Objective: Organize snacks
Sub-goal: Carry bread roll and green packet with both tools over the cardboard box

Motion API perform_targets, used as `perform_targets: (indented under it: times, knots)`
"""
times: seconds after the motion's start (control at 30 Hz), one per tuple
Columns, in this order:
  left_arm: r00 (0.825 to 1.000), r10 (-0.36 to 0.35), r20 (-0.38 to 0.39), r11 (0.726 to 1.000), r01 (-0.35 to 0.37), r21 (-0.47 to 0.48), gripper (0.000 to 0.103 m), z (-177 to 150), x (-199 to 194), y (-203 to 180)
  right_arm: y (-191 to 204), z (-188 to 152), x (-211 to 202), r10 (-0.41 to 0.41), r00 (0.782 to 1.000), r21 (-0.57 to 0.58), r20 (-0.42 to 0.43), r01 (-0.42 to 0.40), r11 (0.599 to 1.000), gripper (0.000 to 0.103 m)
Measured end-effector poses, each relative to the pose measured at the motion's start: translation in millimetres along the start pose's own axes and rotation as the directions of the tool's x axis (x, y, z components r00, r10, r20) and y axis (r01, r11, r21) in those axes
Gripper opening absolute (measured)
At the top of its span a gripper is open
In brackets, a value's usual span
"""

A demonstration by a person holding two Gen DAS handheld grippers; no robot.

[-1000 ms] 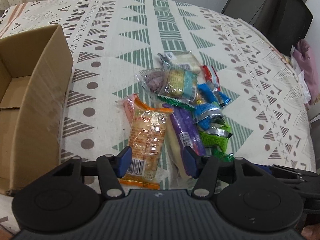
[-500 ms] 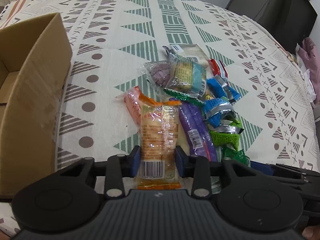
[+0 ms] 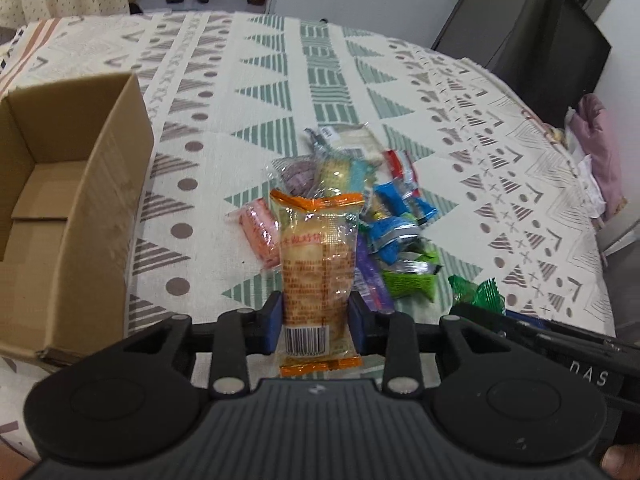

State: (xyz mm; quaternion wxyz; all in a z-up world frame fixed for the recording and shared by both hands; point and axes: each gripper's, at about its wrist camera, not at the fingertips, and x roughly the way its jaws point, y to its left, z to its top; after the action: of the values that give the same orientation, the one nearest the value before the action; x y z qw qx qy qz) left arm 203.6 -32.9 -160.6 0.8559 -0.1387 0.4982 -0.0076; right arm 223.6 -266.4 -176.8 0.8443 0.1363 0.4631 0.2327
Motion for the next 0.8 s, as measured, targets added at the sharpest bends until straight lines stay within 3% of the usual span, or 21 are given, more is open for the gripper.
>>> perform_targets:
  times: [0.43,0.8]
  knots:
    - [0.994,-0.051,0.100,0.999,0.052,-0.005,0.033,-0.4,-59.4,1.2,33.9,7.2,-41.3,0.020,0.992,0.003,0.128,-0.021,1.000,0.044]
    - [0.982,-0.061,0.178,0.998,0.065,-0.019,0.033,3.3,-96.5,17.3,74.6,10.0,-59.0,0.033,0.984,-0.051,0.176,-0.024,0.998,0.044]
